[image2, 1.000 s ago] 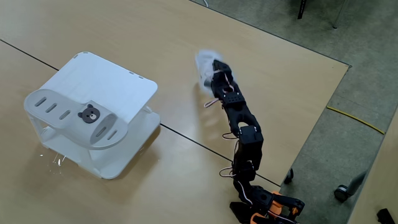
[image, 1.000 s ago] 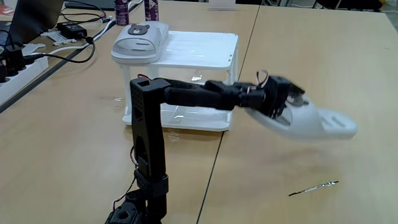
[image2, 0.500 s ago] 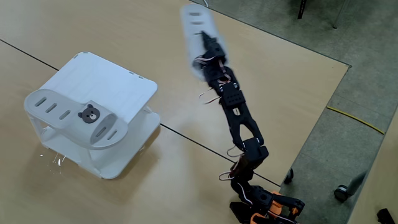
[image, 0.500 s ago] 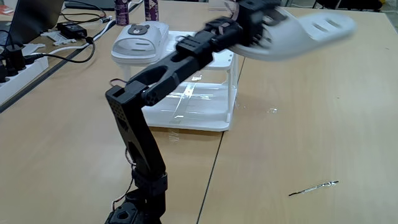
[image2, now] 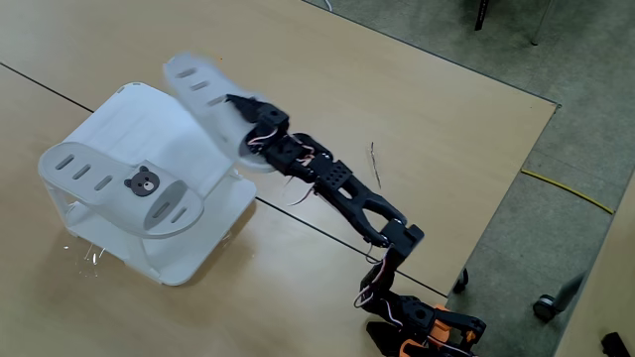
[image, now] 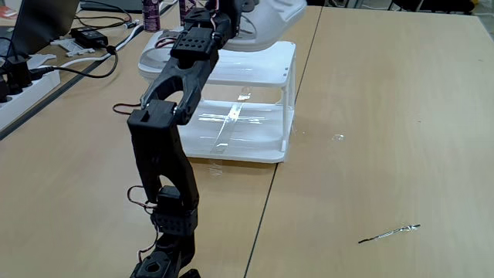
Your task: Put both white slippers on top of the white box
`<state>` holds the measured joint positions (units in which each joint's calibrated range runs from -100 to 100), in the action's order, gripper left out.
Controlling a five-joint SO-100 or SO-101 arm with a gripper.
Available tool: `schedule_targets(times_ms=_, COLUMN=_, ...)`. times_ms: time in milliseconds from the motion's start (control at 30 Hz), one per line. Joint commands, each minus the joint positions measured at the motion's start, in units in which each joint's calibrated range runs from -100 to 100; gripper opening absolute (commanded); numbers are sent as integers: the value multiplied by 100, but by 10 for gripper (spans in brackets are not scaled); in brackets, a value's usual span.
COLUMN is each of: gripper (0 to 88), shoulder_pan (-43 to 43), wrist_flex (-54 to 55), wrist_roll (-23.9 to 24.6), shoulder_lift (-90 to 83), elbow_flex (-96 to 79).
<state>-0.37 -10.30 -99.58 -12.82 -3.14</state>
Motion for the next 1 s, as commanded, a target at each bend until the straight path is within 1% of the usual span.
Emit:
schedule_targets(times_ms=0, gripper=8, shoulder_pan=161, wrist_flex=81, wrist_roll=-42, shoulder_lift=571, elbow_flex=1212)
schedule_targets(times_ms=367, gripper=8, shoulder_pan=161, wrist_flex=98, wrist_roll=-42, shoulder_lift=3230, elbow_flex=4063)
schedule_targets(times_ms=533, gripper=8, shoulder_pan=251, wrist_flex=98, wrist_roll=-42, shoulder_lift=3954, elbow_flex=5172)
schedule_targets(times_ms=800, gripper=8, shoulder_pan=482, wrist_flex=98, wrist_roll=-42, shoulder_lift=4442, elbow_flex=5858)
schedule_targets(times_ms=967, gripper=8, shoulder_pan=490, wrist_flex=98, wrist_roll=-42, shoulder_lift=4551, elbow_flex=5876)
